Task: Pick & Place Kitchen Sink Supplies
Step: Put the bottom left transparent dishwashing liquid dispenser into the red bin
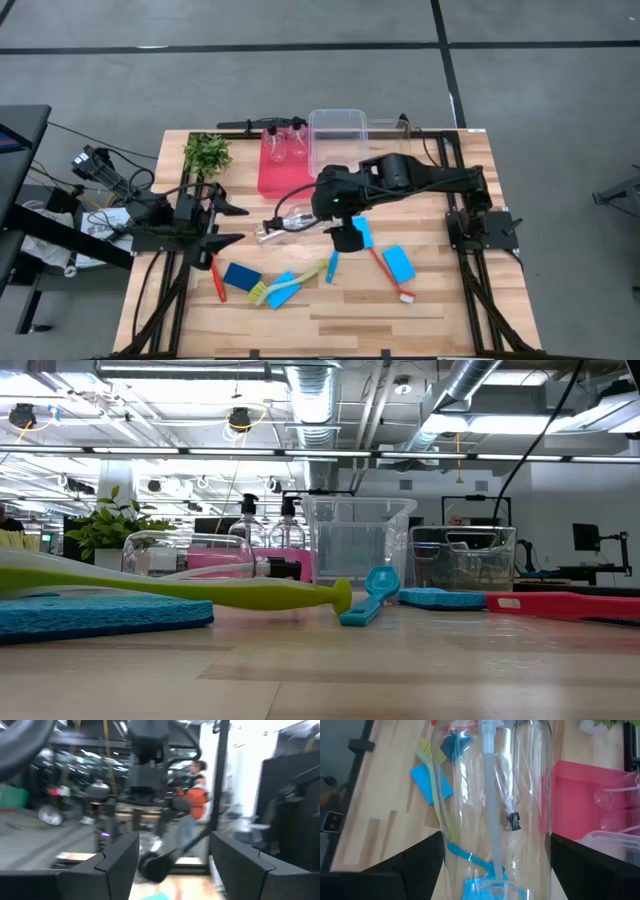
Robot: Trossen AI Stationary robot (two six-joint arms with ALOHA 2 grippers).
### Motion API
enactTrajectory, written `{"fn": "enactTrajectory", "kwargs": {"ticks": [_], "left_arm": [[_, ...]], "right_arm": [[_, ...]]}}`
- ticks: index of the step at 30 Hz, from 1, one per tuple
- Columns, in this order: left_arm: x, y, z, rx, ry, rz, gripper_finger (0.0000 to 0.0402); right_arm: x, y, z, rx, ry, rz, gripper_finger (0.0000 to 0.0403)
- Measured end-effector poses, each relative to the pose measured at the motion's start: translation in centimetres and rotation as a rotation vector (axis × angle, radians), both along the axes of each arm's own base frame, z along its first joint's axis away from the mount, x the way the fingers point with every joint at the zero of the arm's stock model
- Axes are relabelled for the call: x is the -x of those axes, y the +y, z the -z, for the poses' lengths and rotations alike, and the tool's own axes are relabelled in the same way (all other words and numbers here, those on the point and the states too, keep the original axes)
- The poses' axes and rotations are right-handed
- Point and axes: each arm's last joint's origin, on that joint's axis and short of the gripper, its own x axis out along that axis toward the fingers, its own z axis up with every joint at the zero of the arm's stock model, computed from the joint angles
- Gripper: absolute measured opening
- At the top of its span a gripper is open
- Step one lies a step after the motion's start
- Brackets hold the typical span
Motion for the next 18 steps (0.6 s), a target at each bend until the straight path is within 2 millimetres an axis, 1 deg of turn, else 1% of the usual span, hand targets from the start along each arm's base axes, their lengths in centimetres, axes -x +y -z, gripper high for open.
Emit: {"fn": "enactTrajectory", "kwargs": {"ticks": [6, 10, 13, 18], "left_arm": [[0.0, 0.3, 0.0, -0.162, 0.009, -0.127, 0.0245], [-0.4, 0.6, 0.1, -0.194, 0.017, -0.161, 0.0245], [-0.9, 0.6, 0.3, -0.205, 0.021, -0.167, 0.0245], [-2.1, 0.4, 0.8, -0.247, 0.025, -0.096, 0.0245]], "right_arm": [[1.0, 0.2, -0.9, -0.051, -0.026, 0.012, 0.0327], [1.1, 0.5, -0.9, -0.058, -0.029, 0.008, 0.0327], [1.1, 0.8, -0.9, -0.059, -0.029, 0.000, 0.0327], [0.9, 0.9, -1.1, -0.064, -0.059, -0.004, 0.0327]]}}
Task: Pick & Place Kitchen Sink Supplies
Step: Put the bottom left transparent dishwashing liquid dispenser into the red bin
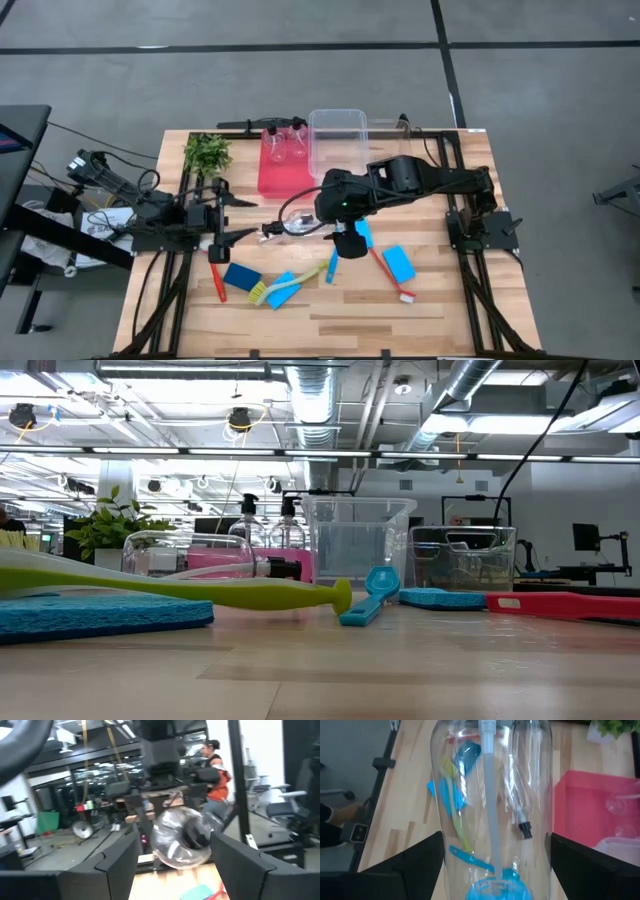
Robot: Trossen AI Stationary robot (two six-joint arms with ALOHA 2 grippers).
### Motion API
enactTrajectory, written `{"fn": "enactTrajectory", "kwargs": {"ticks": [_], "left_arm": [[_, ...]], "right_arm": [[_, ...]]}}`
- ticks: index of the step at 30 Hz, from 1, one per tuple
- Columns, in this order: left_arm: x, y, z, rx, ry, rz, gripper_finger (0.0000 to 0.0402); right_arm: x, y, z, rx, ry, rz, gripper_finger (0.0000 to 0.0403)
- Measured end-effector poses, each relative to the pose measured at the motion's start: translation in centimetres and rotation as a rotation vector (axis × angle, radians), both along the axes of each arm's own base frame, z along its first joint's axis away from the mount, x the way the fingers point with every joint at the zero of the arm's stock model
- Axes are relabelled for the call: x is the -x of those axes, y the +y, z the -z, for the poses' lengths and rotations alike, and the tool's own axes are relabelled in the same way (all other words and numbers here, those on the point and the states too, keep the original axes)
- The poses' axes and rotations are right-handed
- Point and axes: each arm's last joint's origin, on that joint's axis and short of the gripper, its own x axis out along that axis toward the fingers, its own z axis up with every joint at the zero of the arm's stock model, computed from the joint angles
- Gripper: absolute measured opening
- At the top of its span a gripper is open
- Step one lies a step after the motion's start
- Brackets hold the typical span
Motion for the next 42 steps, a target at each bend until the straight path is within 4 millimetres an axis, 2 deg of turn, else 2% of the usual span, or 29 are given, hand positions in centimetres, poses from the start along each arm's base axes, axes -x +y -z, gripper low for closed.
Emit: {"fn": "enactTrajectory", "kwargs": {"ticks": [12, 20, 32, 42], "left_arm": [[-1.6, -1.0, 1.1, -0.032, 0.045, 0.022, 0.0245], [-2.5, -1.0, 0.7, -0.016, -0.043, 0.003, 0.0245], [-4.3, -0.7, 0.4, -0.015, -0.173, 0.119, 0.0245], [-5.0, -0.8, 0.7, -0.010, -0.197, 0.120, 0.0245]], "right_arm": [[-0.2, 0.1, -0.2, -0.013, -0.033, -0.017, 0.0327], [-0.5, 0.2, -0.5, -0.030, -0.070, -0.029, 0.0327], [-0.6, 0.2, -0.7, -0.032, -0.095, -0.031, 0.0327], [-0.8, 0.2, -0.8, -0.034, -0.113, -0.032, 0.0327]]}}
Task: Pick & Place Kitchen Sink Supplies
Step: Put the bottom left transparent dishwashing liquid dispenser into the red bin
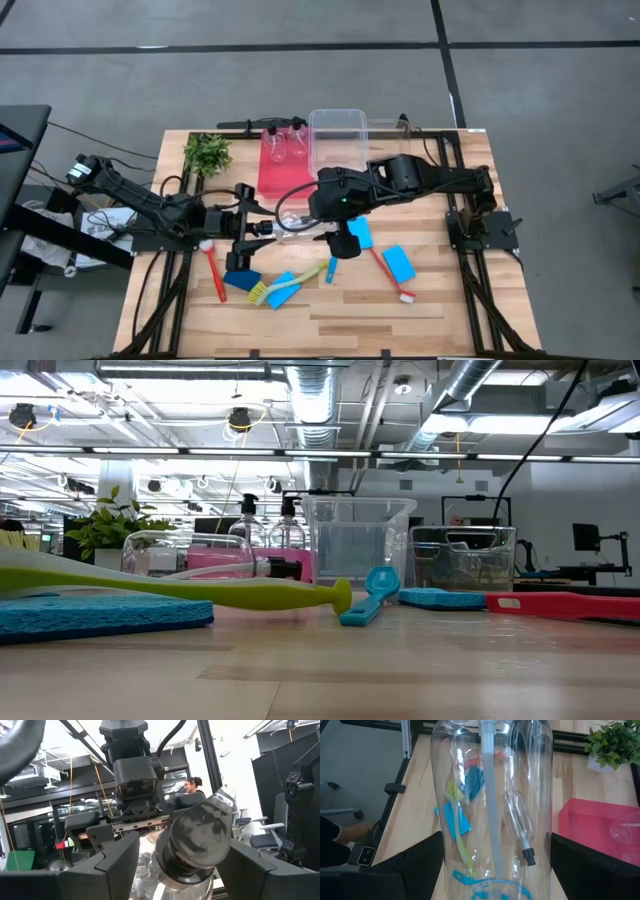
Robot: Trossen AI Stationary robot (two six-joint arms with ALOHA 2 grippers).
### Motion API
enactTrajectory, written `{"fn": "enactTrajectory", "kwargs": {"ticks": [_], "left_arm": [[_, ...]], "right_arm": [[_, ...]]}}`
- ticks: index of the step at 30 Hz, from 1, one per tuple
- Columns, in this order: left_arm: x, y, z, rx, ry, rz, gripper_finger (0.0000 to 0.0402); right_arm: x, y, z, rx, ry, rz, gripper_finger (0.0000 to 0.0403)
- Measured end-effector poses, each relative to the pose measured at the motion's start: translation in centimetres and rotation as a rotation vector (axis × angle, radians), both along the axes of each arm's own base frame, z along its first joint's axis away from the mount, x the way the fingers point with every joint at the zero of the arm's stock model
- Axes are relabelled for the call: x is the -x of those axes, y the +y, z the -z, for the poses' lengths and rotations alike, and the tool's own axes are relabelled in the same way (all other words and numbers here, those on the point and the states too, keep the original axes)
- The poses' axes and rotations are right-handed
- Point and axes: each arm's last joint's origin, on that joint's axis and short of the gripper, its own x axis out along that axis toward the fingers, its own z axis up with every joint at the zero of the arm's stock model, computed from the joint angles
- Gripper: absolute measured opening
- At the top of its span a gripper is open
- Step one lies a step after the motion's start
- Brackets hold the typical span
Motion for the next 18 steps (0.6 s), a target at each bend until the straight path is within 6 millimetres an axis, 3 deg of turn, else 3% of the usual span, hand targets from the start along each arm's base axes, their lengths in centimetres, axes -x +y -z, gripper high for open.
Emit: {"fn": "enactTrajectory", "kwargs": {"ticks": [5, 18], "left_arm": [[0.10, 0.04, -0.23, 0.011, -0.023, 0.001, 0.0228], [0.23, 0.11, -0.50, 0.020, -0.050, -0.004, 0.0134]], "right_arm": [[-0.01, 0.00, -0.01, 0.005, -0.002, -0.005, 0.0327], [-0.01, -0.03, 0.00, 0.001, -0.001, 0.002, 0.0327]]}}
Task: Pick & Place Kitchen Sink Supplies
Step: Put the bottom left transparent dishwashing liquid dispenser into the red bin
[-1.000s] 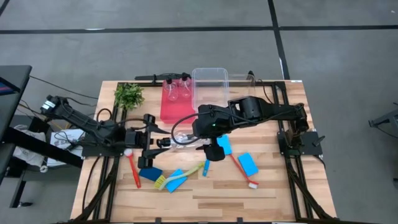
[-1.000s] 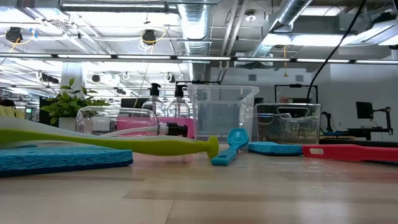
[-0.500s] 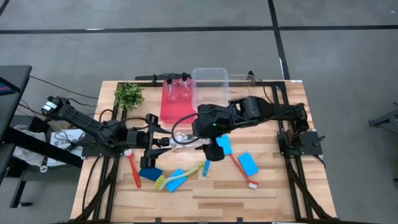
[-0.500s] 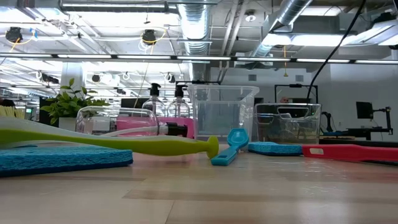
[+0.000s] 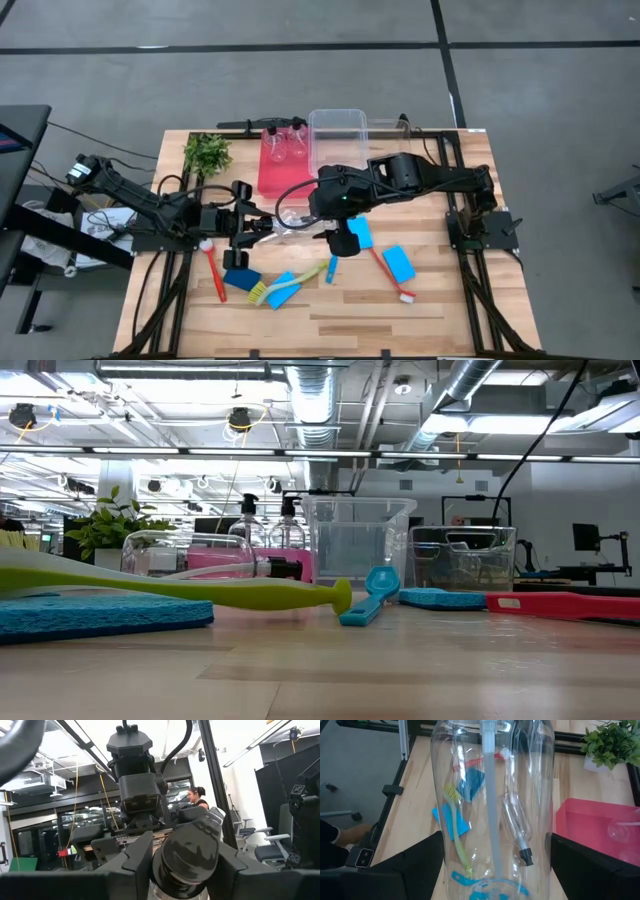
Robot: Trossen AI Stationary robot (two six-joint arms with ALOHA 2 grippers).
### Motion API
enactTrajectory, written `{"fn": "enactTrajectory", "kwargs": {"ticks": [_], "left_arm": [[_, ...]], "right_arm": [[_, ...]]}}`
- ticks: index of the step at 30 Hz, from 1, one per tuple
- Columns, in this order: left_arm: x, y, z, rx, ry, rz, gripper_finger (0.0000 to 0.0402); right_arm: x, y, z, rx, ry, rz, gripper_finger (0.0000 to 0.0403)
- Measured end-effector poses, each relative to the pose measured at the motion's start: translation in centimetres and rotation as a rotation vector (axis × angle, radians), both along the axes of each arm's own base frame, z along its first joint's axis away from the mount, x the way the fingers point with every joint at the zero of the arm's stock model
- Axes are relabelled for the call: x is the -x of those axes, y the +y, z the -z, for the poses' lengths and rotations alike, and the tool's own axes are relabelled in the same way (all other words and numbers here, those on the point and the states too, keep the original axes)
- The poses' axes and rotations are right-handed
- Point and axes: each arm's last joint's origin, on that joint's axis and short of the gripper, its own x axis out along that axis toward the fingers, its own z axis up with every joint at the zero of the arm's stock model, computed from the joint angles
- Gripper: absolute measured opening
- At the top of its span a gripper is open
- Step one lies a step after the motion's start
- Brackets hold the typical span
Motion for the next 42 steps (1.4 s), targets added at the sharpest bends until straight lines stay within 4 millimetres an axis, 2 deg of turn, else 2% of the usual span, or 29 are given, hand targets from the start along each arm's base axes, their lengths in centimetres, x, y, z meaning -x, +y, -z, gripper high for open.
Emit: {"fn": "enactTrajectory", "kwargs": {"ticks": [8, 16, 25, 31, 35, 39, 42], "left_arm": [[0.02, -0.01, -0.05, 0.008, -0.004, 0.009, 0.0164], [0.04, 0.02, -0.11, 0.006, -0.010, 0.001, 0.0132], [0.05, 0.02, -0.11, 0.013, -0.010, 0.004, 0.0159], [0.05, 0.04, -0.12, 0.008, -0.011, -0.003, 0.0130], [0.05, 0.00, -0.10, 0.013, -0.009, 0.007, 0.0140], [0.04, 0.04, -0.10, 0.015, -0.008, -0.001, 0.0154], [0.05, 0.02, -0.11, 0.015, -0.009, 0.000, 0.0140]], "right_arm": [[0.00, 0.02, -0.01, 0.008, -0.003, -0.008, 0.0327], [-0.02, -0.01, 0.01, 0.006, -0.001, 0.013, 0.0328], [-0.13, -0.06, 0.09, 0.028, -0.002, 0.038, 0.0329], [-0.02, 0.52, 0.07, 0.095, -0.014, 0.054, 0.0371], [0.02, 0.73, 0.07, 0.124, -0.018, 0.046, 0.0395], [0.00, 0.69, 0.05, 0.131, -0.022, 0.042, 0.0381], [0.02, 0.63, 0.09, 0.132, -0.016, 0.044, 0.0373]]}}
